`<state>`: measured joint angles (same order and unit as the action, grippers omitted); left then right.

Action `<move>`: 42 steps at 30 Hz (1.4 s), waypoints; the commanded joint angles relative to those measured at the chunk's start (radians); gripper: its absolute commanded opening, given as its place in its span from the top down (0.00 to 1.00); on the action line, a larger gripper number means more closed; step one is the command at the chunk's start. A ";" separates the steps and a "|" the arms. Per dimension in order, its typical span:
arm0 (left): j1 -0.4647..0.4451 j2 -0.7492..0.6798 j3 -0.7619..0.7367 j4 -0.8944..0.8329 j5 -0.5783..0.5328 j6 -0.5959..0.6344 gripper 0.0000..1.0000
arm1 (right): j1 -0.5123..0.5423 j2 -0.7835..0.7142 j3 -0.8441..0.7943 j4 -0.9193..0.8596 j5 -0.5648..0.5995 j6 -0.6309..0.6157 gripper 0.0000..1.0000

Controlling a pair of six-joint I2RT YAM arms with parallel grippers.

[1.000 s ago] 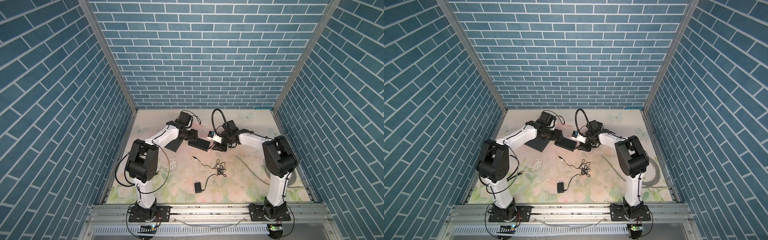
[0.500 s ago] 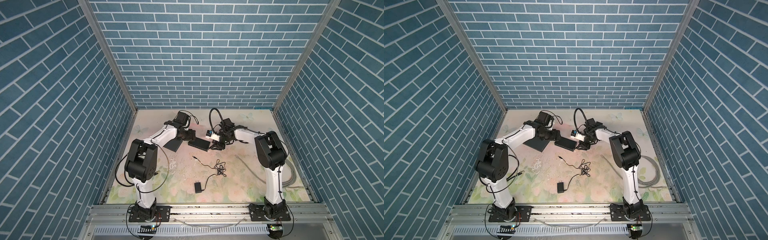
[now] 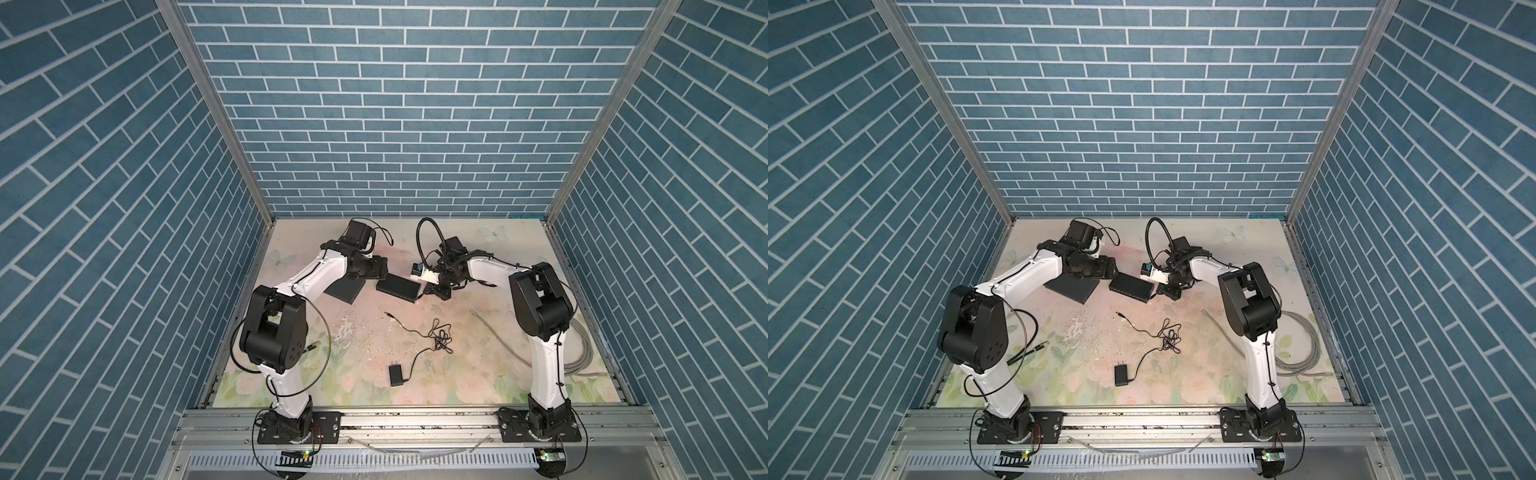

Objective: Insert the plug into the switch port
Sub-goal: 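Close the right gripper on the barrel plug's black collar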

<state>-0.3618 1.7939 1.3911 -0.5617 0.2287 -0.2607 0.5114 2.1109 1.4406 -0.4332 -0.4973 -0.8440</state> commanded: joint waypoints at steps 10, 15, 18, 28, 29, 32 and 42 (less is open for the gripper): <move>-0.076 0.059 0.027 0.050 0.185 0.010 0.18 | -0.010 -0.176 -0.147 0.079 -0.053 0.051 1.00; -0.087 0.053 -0.017 0.083 0.212 -0.009 0.19 | -0.033 -0.212 -0.180 0.124 -0.079 0.077 0.90; -0.069 0.031 -0.043 0.090 0.187 -0.038 0.19 | -0.030 -0.220 -0.209 0.141 -0.074 0.036 0.64; 0.045 -0.027 -0.064 0.083 0.176 -0.076 0.19 | 0.007 -0.161 -0.188 0.053 -0.019 -0.096 0.58; 0.050 -0.029 -0.064 0.080 0.176 -0.076 0.19 | 0.009 -0.157 -0.185 0.046 -0.021 -0.098 0.57; 0.060 -0.032 -0.060 0.079 0.176 -0.072 0.19 | 0.015 -0.148 -0.178 0.033 -0.018 -0.110 0.57; 0.076 -0.038 -0.050 0.076 0.182 -0.069 0.19 | 0.048 -0.085 -0.163 0.027 0.042 -0.130 0.61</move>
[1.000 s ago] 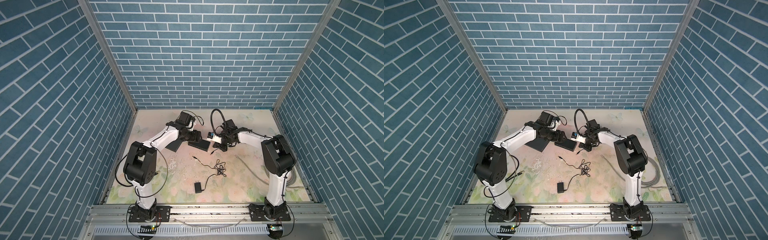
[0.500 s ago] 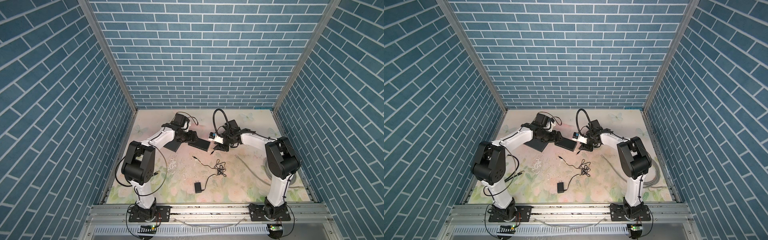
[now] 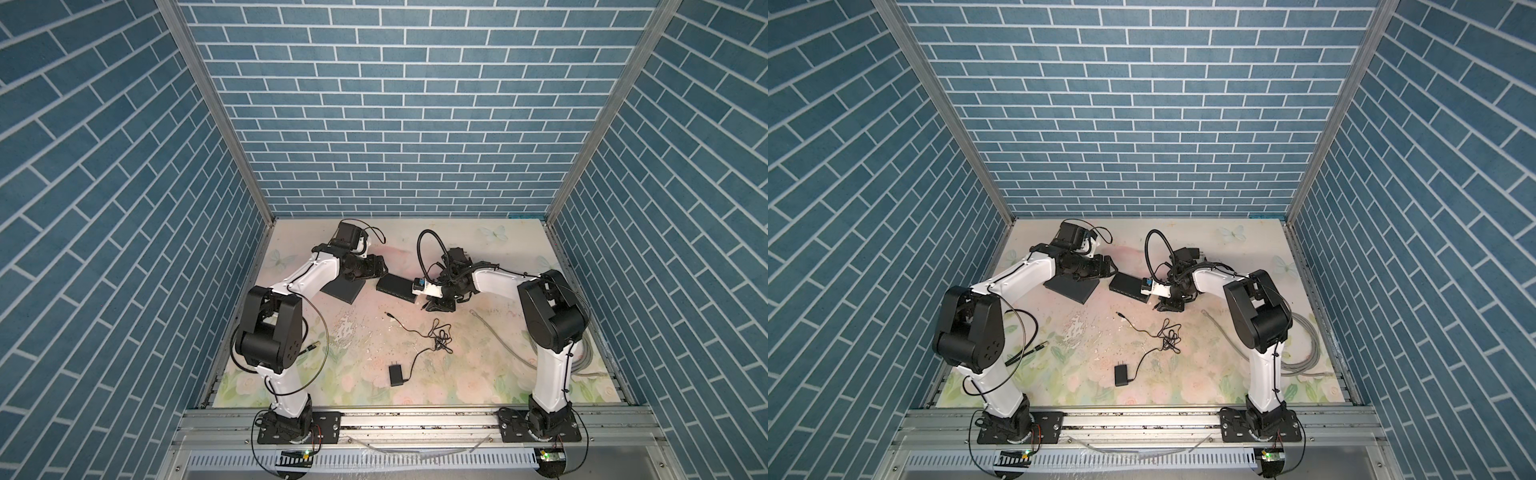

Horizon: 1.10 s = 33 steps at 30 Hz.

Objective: Insert the plug into the switch port
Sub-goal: 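Close the right gripper on the barrel plug's black collar, then lift the barrel plug off the table with the right gripper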

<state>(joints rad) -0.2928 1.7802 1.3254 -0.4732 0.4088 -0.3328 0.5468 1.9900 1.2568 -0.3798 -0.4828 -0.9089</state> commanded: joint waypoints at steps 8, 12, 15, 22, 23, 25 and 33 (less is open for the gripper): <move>0.016 -0.019 0.016 -0.006 0.012 0.009 0.19 | 0.027 0.053 0.013 -0.027 0.043 -0.064 0.83; 0.017 -0.019 0.016 -0.009 0.008 0.014 0.19 | 0.028 0.053 0.017 -0.033 0.041 -0.059 0.99; 0.017 -0.018 0.023 -0.018 0.014 0.028 0.19 | 0.027 0.058 0.035 -0.048 0.045 -0.052 1.00; -0.025 -0.016 0.010 -0.001 0.106 0.040 0.19 | 0.011 -0.055 0.003 -0.006 -0.006 -0.014 1.00; -0.038 -0.013 0.006 0.008 0.125 0.035 0.19 | 0.007 -0.068 0.003 -0.001 -0.017 -0.005 1.00; -0.061 -0.003 -0.003 0.044 0.177 0.008 0.19 | -0.005 -0.087 -0.003 0.027 -0.050 0.026 1.00; -0.090 0.018 -0.108 0.306 0.344 -0.164 0.29 | -0.039 -0.114 -0.018 0.144 -0.156 0.141 1.00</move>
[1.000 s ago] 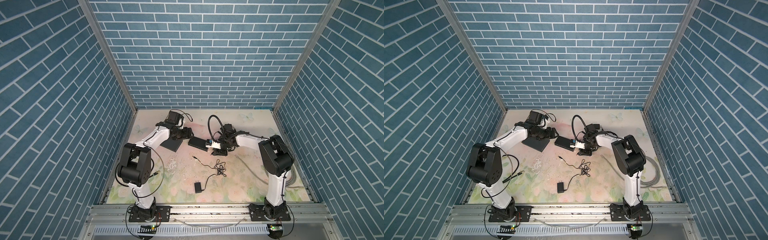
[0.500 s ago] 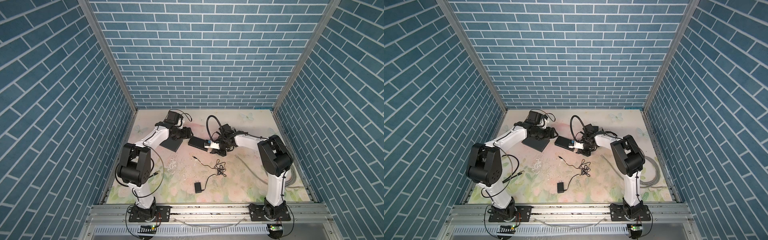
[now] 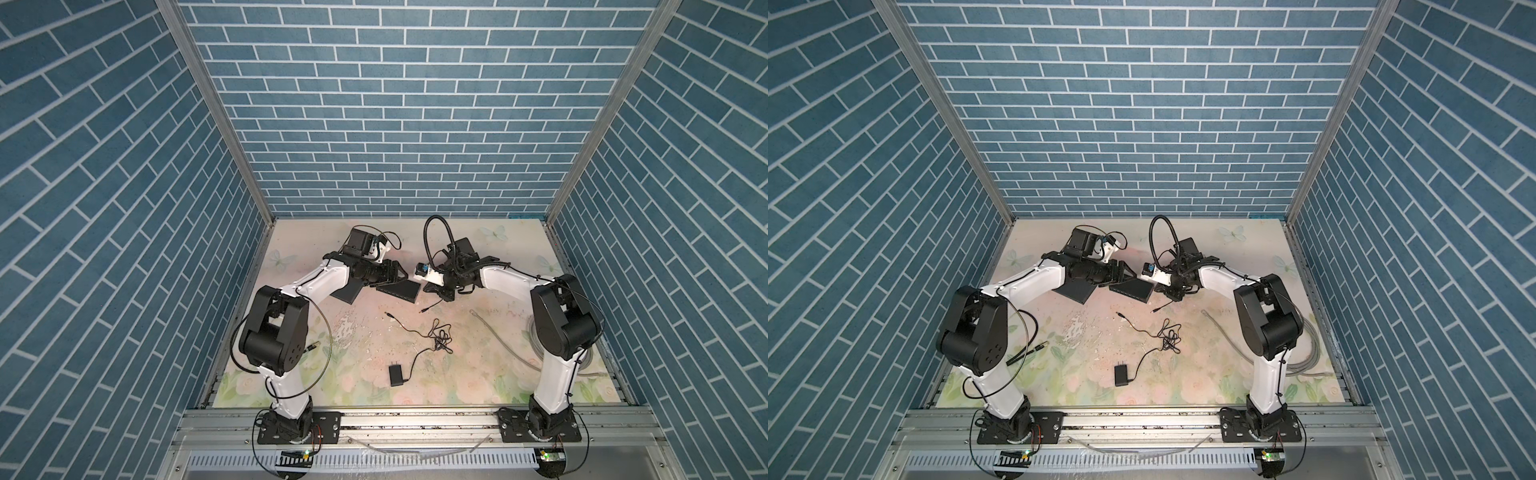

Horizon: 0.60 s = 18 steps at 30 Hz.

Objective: Insert the plug into the switch port
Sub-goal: 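Lift the barrel plug off the table with the right gripper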

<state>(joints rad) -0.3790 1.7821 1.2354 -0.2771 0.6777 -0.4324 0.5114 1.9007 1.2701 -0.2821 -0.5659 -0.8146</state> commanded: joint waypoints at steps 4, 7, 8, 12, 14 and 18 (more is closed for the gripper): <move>-0.007 0.030 -0.021 0.067 0.030 -0.052 0.29 | -0.007 -0.025 -0.021 -0.014 -0.068 0.014 0.97; 0.031 0.005 -0.047 0.054 -0.017 -0.072 0.28 | 0.000 -0.028 -0.029 -0.085 -0.050 -0.051 0.72; 0.055 -0.008 -0.060 0.062 -0.025 -0.086 0.28 | 0.006 -0.023 -0.028 -0.112 -0.030 -0.071 0.69; 0.130 -0.050 -0.077 0.053 -0.053 -0.092 0.27 | 0.026 0.010 -0.023 -0.184 0.017 -0.119 0.66; 0.144 -0.057 -0.058 0.023 -0.059 -0.073 0.27 | 0.033 0.012 -0.041 -0.175 0.022 -0.120 0.66; 0.146 -0.055 -0.036 0.007 -0.066 -0.061 0.26 | 0.052 0.013 -0.058 -0.168 0.047 -0.121 0.65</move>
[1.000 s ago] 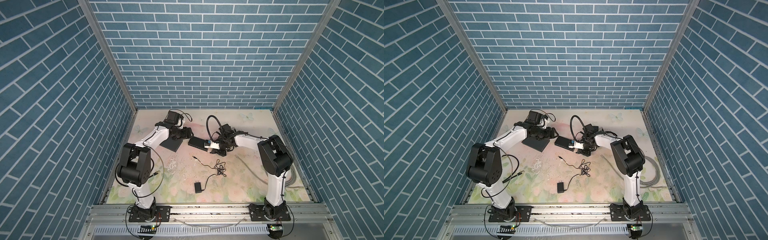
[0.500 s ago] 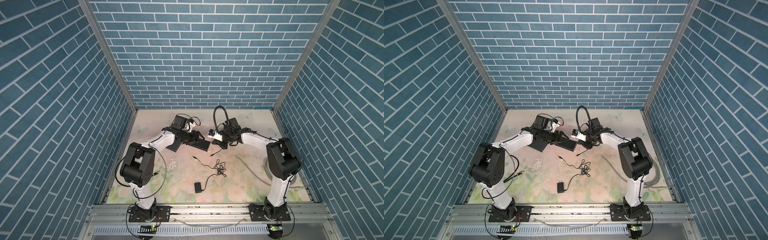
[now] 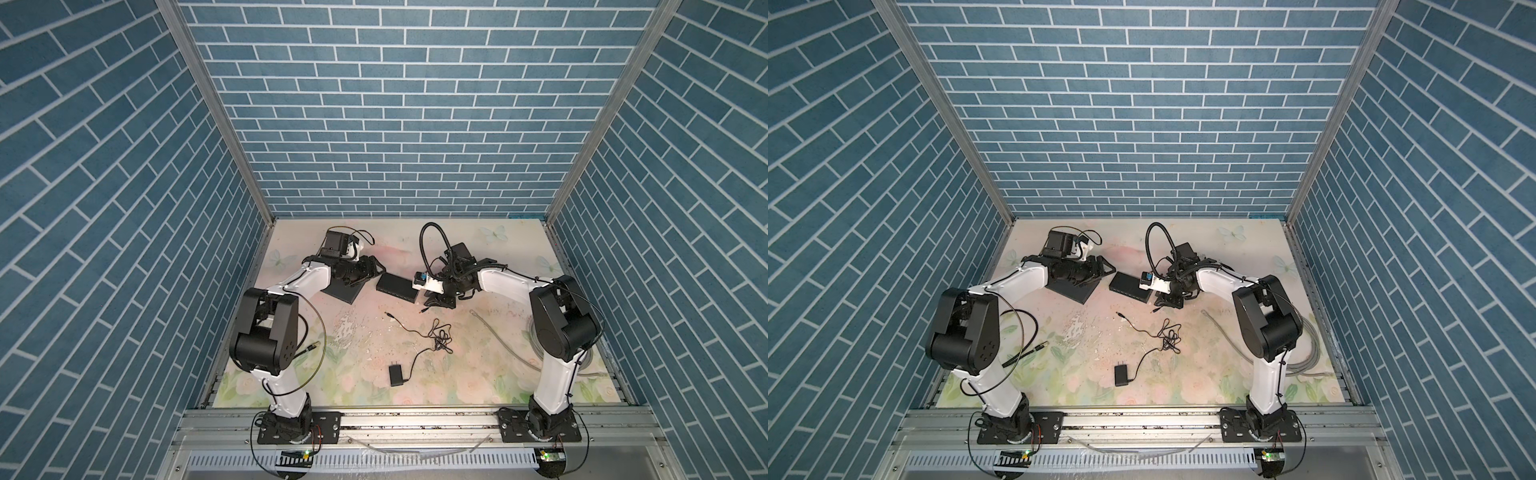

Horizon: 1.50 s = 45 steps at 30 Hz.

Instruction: Insert the plug into the switch port

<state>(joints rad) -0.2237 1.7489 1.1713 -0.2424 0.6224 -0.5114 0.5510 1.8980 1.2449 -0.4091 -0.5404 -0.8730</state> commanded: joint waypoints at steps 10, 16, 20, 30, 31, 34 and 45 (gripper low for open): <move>0.017 -0.037 0.033 -0.035 -0.014 0.023 0.26 | 0.059 0.082 -0.003 -0.050 0.118 -0.090 0.66; 0.026 -0.048 0.036 -0.044 -0.012 0.036 0.26 | 0.089 0.106 0.002 -0.040 0.231 -0.117 0.80; 0.029 -0.047 0.036 -0.044 -0.007 0.039 0.26 | 0.087 0.110 0.012 -0.057 0.294 -0.152 0.81; 0.029 -0.047 0.041 -0.050 -0.008 0.043 0.26 | 0.073 0.136 0.056 -0.107 0.253 -0.174 0.77; 0.029 -0.048 0.042 -0.052 -0.010 0.045 0.26 | 0.072 0.135 0.054 -0.106 0.250 -0.173 0.76; 0.029 -0.042 0.050 -0.052 -0.012 0.043 0.26 | 0.065 0.133 0.062 -0.127 0.249 -0.184 0.80; 0.027 -0.041 0.058 -0.066 -0.024 0.053 0.26 | 0.066 0.146 0.070 -0.153 0.276 -0.205 1.00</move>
<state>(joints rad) -0.2012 1.7226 1.2076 -0.2836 0.6098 -0.4786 0.6209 1.9919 1.3148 -0.4740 -0.3183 -1.0267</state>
